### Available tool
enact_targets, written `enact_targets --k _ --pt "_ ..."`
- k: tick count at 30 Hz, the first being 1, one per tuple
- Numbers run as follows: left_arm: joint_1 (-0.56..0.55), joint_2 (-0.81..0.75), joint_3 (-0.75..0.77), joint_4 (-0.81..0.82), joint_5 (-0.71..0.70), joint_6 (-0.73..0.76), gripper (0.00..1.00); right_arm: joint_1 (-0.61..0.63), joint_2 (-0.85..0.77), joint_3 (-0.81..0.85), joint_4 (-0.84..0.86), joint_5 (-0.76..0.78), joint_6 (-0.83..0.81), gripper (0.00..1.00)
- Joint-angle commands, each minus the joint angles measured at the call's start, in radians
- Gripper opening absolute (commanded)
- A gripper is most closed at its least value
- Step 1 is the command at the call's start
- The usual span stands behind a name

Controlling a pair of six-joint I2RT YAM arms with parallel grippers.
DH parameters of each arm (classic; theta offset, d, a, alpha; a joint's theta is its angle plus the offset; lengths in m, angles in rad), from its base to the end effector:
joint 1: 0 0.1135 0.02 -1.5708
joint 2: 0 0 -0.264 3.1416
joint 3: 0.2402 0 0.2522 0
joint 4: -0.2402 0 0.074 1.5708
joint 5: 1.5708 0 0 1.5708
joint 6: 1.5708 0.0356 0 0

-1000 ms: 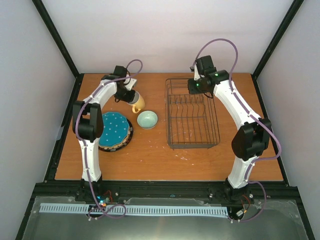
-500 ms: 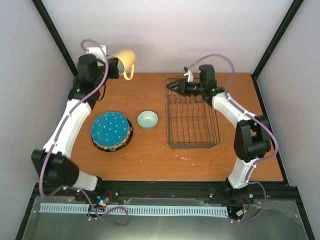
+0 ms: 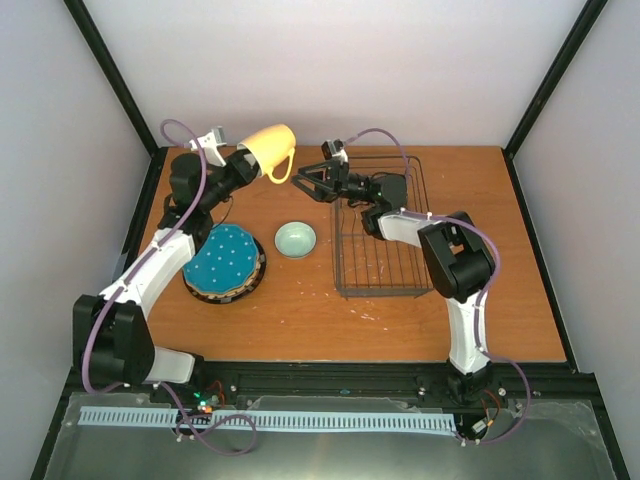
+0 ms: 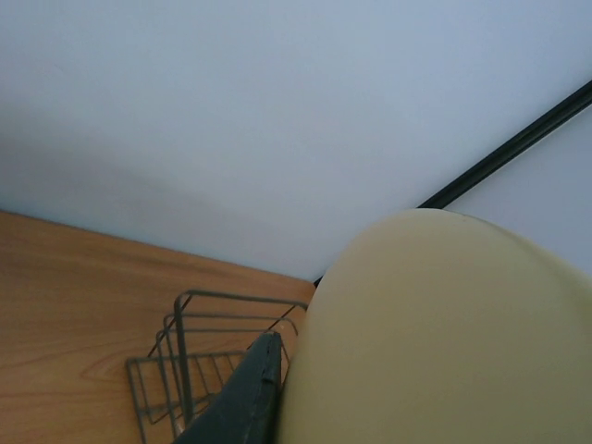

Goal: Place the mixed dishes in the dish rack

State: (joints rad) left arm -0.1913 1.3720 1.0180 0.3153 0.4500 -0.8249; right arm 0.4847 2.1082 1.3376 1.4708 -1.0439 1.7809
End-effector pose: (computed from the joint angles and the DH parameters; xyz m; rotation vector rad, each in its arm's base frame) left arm 0.3155 -0.0769 0.3396 -0.1729 1.7217 -1.1289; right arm 0.3776 0.2336 0.2719 -0.4031 1.6277 2.3103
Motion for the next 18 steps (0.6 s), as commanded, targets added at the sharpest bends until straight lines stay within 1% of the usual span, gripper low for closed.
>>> enact_targets --k 1,5,12,14,18 --pt "-0.005 -0.067 0.069 0.167 0.018 -0.029 0.01 0.039 -0.087 -0.019 0.207 -0.052 0.099 0.54" --pt "-0.005 -0.071 0.066 0.16 0.012 -0.013 0.01 0.057 -0.072 0.018 0.207 -0.075 0.123 0.54" --pt "-0.005 -0.112 0.034 0.132 0.001 0.005 0.01 0.072 -0.006 0.139 0.189 -0.043 0.134 0.52" --pt "-0.007 -0.126 0.013 0.13 -0.003 0.016 0.01 0.072 -0.004 0.171 0.13 -0.026 0.09 0.52" --pt "-0.011 -0.147 -0.017 0.105 -0.02 0.039 0.01 0.087 0.006 0.262 -0.03 -0.059 -0.029 0.49"
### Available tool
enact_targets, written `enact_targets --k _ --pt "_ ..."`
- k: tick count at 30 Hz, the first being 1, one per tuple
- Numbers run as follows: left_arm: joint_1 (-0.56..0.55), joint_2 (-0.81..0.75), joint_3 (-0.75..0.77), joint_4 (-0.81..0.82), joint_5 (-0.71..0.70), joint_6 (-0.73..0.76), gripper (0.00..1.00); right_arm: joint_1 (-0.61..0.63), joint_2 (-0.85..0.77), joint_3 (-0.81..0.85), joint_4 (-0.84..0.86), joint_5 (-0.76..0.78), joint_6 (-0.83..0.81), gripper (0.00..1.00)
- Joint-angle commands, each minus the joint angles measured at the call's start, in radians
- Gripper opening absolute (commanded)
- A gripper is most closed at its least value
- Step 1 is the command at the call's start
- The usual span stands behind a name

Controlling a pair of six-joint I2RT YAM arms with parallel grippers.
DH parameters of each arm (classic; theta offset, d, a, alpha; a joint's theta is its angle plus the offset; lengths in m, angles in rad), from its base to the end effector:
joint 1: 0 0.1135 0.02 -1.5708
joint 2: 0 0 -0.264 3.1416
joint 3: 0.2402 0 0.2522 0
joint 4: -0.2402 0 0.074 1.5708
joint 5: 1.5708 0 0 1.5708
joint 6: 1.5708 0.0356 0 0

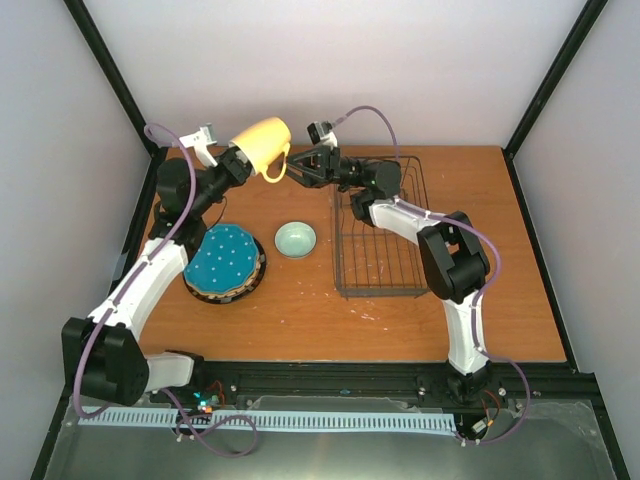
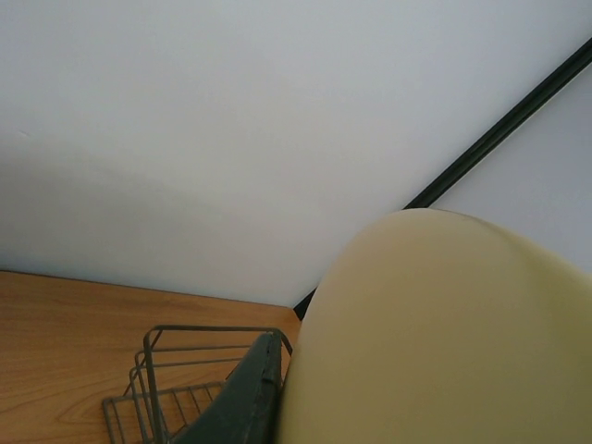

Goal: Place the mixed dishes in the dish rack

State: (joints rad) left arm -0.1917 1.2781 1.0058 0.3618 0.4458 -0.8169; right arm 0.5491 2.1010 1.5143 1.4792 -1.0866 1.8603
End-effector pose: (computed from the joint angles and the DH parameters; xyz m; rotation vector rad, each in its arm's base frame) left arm 0.2931 -0.0725 0.3677 -0.1112 1.5955 -1.1285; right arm 0.3653 0.2605 0.3261 -0.6190 1.5208 2.3711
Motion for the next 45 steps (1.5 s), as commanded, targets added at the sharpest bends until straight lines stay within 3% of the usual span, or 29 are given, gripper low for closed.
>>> enact_targets --k 1,9,11,12,16,19,22,24,28,29,30,34,36,38,39,42,45 --pt "-0.013 -0.055 -0.009 0.058 -0.019 0.035 0.01 0.029 0.023 0.113 -0.068 -0.027 -0.116 0.46" --pt "-0.033 -0.054 0.007 0.025 -0.035 0.071 0.01 0.073 0.083 0.226 -0.143 -0.067 -0.129 0.29" --pt "-0.034 -0.051 0.007 0.023 -0.032 0.07 0.01 0.081 0.088 0.239 -0.16 -0.073 -0.143 0.06" --pt "-0.034 -0.052 0.006 0.024 -0.032 0.07 0.01 0.081 0.088 0.239 -0.158 -0.072 -0.144 0.03" --pt "-0.035 -0.054 0.016 0.002 -0.038 0.085 0.05 0.081 0.07 0.236 -0.172 -0.081 -0.166 0.03" --pt "-0.035 -0.058 0.031 -0.036 -0.053 0.111 0.1 0.072 -0.023 0.162 -0.364 -0.055 -0.383 0.03" --pt "-0.035 -0.06 0.045 -0.071 -0.072 0.128 0.21 0.068 -0.107 0.146 -0.656 -0.039 -0.648 0.03" --pt "-0.035 -0.063 0.053 -0.094 -0.084 0.143 0.38 0.052 -0.148 0.143 -0.801 -0.016 -0.748 0.03" --pt "-0.035 -0.073 0.065 -0.139 -0.123 0.163 0.61 0.002 -0.199 0.138 -0.91 0.022 -0.845 0.03" --pt "-0.035 -0.077 0.069 -0.147 -0.138 0.171 0.85 -0.013 -0.21 0.139 -0.939 0.026 -0.864 0.03" --pt "-0.035 -0.082 0.075 -0.158 -0.152 0.188 0.98 -0.031 -0.224 0.136 -0.98 0.043 -0.894 0.03" --pt "-0.035 -0.097 0.131 -0.294 -0.283 0.316 1.0 -0.112 -0.313 0.14 -1.251 0.103 -1.088 0.03" --pt "-0.035 -0.107 0.148 -0.371 -0.407 0.395 1.0 -0.14 -0.371 0.202 -1.578 0.191 -1.32 0.03" --pt "-0.035 -0.124 0.142 -0.417 -0.529 0.469 1.0 -0.144 -0.424 0.29 -1.91 0.399 -1.615 0.03" --pt "-0.035 -0.139 0.126 -0.424 -0.583 0.504 1.0 -0.145 -0.463 0.294 -2.026 0.476 -1.687 0.03" --pt "-0.035 -0.163 0.08 -0.416 -0.694 0.587 1.0 -0.135 -0.594 0.174 -2.204 0.729 -1.791 0.03" --pt "-0.035 -0.161 0.043 -0.412 -0.752 0.624 1.0 -0.067 -0.782 -0.074 -2.208 0.985 -1.768 0.03"
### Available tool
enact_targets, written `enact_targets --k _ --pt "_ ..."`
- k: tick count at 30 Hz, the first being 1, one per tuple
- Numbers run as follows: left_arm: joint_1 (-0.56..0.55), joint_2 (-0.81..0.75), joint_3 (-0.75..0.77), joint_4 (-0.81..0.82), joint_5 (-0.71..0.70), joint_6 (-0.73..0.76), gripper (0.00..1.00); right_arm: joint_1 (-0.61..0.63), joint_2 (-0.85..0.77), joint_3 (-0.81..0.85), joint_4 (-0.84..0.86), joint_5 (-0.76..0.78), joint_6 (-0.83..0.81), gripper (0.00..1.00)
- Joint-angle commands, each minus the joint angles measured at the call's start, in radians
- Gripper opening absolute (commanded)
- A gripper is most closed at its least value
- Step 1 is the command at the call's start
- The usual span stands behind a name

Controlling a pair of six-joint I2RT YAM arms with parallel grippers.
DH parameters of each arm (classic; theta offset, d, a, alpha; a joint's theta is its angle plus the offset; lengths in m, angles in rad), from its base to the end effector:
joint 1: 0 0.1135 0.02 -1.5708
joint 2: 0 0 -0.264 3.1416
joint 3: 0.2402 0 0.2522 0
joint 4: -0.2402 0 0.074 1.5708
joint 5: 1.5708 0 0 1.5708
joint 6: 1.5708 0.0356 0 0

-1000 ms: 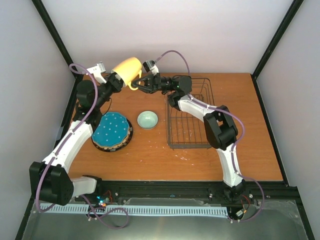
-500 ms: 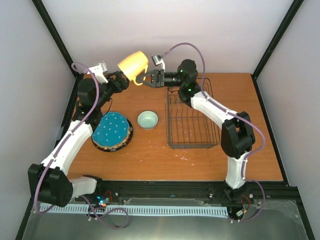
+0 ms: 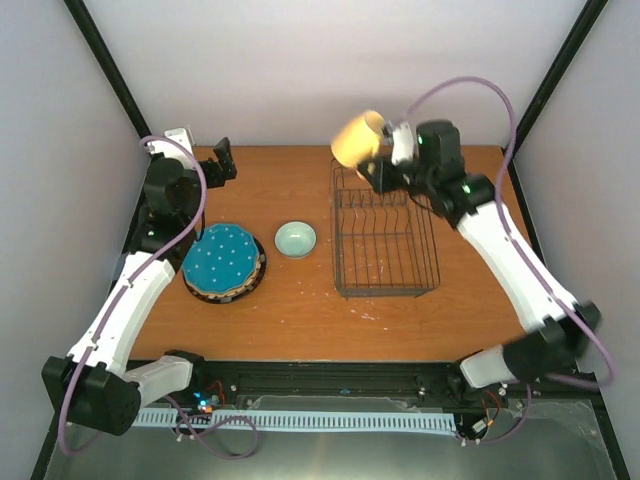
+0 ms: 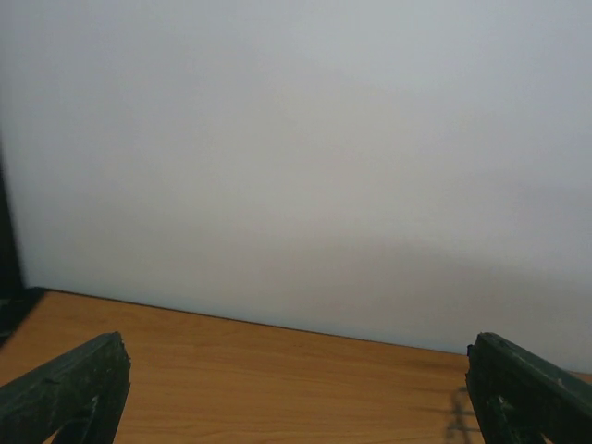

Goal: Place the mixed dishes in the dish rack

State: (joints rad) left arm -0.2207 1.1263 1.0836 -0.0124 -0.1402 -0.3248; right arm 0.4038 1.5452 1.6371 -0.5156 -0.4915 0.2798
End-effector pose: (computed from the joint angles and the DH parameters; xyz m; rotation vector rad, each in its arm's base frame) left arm 0.2576 -0.0527 0.3953 -0.1930 1.6226 -0.3054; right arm 0.3132 0.1521 0.4163 -0.4552 2.0109 0.9216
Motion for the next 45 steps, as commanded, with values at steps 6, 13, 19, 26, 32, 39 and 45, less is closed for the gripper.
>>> enact_targets --k 6,13,19,26,32,39,45 --pt "-0.006 0.012 -0.101 -0.03 -0.204 0.114 1.0 0.205 -0.376 -0.458 -0.295 0.629 -0.184 0.03" --pt "-0.006 0.029 -0.127 -0.026 -0.216 0.09 1.0 0.272 -0.382 -0.611 -0.227 0.698 -0.195 0.03" --pt "-0.006 0.028 -0.146 -0.026 -0.231 0.079 1.0 0.273 -0.295 -0.645 -0.139 0.634 -0.239 0.03" --pt "-0.006 0.024 -0.169 -0.04 -0.191 0.074 1.0 0.272 -0.199 -0.698 -0.044 0.555 -0.255 0.03" --pt "-0.005 0.069 -0.149 -0.121 -0.012 0.165 1.0 0.273 -0.138 -0.724 0.005 0.503 -0.271 0.03" --pt "-0.003 0.228 -0.031 -0.312 0.242 0.276 1.0 0.273 -0.113 -0.762 0.024 0.459 -0.258 0.03" --pt "-0.003 0.328 0.076 -0.452 0.323 0.357 1.0 0.273 -0.087 -0.742 -0.042 0.432 -0.265 0.04"
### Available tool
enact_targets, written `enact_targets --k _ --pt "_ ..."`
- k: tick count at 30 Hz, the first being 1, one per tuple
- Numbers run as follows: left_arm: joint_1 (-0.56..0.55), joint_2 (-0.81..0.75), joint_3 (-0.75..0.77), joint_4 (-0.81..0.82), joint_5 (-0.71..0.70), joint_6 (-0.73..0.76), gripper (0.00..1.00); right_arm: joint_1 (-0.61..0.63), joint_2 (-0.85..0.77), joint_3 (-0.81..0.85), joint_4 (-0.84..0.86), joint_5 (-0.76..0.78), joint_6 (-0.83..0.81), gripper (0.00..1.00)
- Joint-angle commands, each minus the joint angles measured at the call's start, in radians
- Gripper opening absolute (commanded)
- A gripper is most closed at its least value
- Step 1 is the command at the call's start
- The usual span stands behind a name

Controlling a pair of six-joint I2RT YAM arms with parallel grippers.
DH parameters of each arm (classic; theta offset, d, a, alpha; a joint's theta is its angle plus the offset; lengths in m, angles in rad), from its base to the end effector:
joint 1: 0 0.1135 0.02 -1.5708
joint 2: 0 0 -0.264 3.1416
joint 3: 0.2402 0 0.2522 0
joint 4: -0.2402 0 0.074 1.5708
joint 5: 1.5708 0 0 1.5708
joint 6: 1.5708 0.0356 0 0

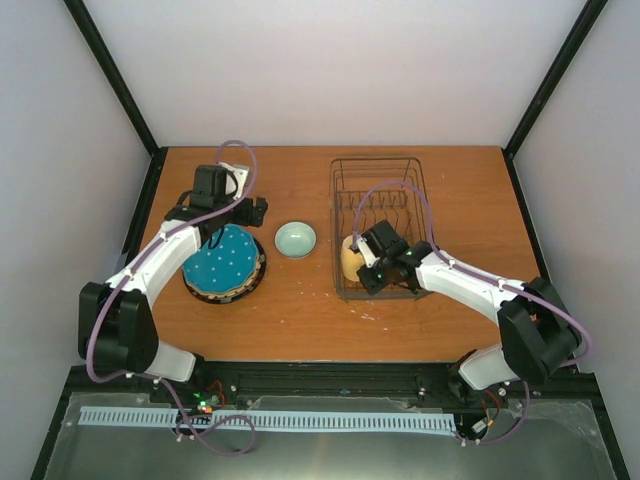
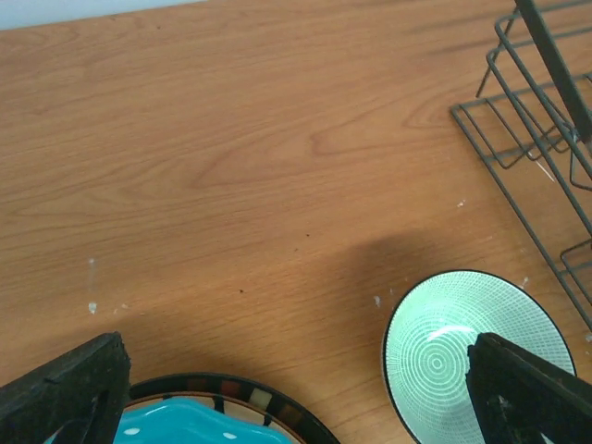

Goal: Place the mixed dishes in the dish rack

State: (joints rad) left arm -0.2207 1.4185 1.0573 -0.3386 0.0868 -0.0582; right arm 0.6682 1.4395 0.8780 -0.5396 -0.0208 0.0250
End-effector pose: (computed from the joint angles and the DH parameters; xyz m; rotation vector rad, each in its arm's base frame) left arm 0.3058 -0.0718 0.2735 0.2309 2.2676 -0.2454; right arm 0.2149 0.1706 0.1979 -0.8586 2.5559 0.2455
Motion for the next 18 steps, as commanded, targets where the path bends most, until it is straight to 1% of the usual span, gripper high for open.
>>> enact_targets --k 1,7,8,10,11,15,18 --pt "-0.003 0.052 0.119 -0.149 0.097 0.102 1.0 0.008 0.021 0.021 -0.032 -0.038 -0.007 0.05" --pt "-0.003 0.094 0.139 -0.202 0.122 0.13 1.0 0.007 0.021 0.028 -0.07 -0.046 -0.002 0.16" --pt "-0.003 0.1 0.139 -0.207 0.127 0.133 1.0 0.007 0.029 0.032 -0.077 -0.044 -0.001 0.2" --pt "-0.003 0.117 0.143 -0.226 0.135 0.143 1.0 0.007 0.048 0.05 -0.094 -0.048 -0.004 0.31" --pt "-0.003 0.127 0.148 -0.242 0.138 0.149 1.0 0.007 0.054 0.057 -0.103 -0.052 -0.005 0.35" --pt "-0.003 0.154 0.156 -0.27 0.155 0.168 1.0 0.007 0.061 0.073 -0.122 -0.044 -0.002 0.41" --pt "-0.003 0.164 0.164 -0.27 0.198 0.176 0.99 0.007 0.047 0.085 -0.135 -0.017 0.011 0.43"
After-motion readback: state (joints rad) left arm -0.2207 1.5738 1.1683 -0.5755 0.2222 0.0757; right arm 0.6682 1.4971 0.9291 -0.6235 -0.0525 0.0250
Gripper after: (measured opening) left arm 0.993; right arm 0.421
